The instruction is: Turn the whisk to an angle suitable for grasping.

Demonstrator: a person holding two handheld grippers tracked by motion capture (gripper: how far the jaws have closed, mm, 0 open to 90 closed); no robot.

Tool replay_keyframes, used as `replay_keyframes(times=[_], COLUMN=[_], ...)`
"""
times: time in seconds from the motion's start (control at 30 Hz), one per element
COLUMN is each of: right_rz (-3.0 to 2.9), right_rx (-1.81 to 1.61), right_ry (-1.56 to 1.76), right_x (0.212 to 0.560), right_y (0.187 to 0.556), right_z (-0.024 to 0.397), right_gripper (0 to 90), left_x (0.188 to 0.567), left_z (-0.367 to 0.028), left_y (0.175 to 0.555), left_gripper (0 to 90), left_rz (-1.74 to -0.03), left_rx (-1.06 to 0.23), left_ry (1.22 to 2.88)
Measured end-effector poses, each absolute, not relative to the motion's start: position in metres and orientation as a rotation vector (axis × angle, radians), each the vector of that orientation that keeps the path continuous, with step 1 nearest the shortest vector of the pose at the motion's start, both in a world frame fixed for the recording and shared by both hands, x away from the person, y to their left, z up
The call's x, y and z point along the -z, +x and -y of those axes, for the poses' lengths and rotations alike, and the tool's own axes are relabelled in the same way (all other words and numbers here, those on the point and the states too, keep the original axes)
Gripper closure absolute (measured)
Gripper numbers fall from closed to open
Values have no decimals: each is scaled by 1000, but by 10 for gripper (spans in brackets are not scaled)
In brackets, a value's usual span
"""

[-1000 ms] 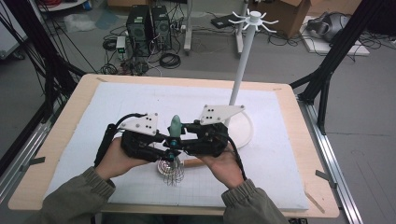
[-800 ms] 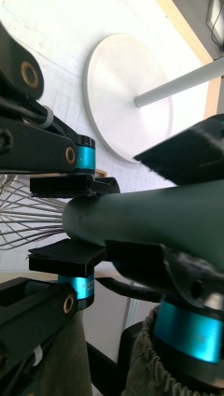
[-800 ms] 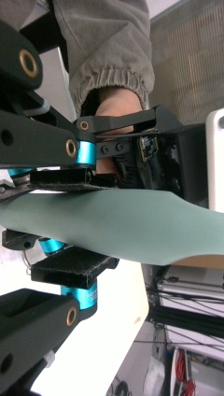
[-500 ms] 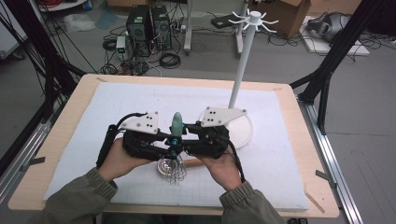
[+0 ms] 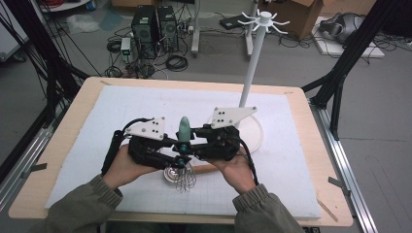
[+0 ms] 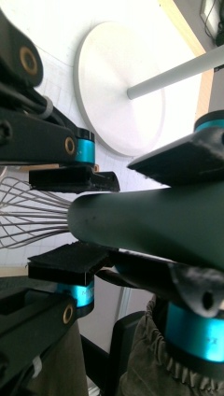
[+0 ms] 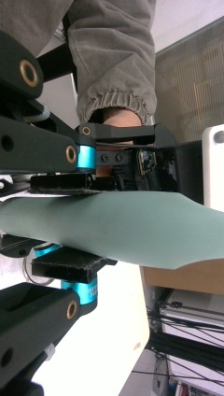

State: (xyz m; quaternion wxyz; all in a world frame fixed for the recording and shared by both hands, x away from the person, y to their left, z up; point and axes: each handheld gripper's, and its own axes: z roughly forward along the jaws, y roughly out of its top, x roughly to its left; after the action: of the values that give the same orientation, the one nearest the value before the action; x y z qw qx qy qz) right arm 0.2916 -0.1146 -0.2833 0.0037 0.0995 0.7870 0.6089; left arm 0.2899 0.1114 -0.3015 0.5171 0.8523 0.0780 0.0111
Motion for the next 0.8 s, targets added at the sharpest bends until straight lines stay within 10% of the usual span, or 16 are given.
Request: replay_keyframes(times=[0.7, 0.8], right_rz=[-2372, -2386], right_rx=[-1847, -1864], right_ry=[386, 380], right_x=[283, 281], right_y=[285, 288], right_z=[112, 113], right_gripper=[671, 672], left_x=[301, 299], left_z=[-110, -113], left_y=[287, 287], left_gripper=[683, 579], left_rz=[-265, -275], left_rx=[-96, -115], left_ry=[2010, 2024])
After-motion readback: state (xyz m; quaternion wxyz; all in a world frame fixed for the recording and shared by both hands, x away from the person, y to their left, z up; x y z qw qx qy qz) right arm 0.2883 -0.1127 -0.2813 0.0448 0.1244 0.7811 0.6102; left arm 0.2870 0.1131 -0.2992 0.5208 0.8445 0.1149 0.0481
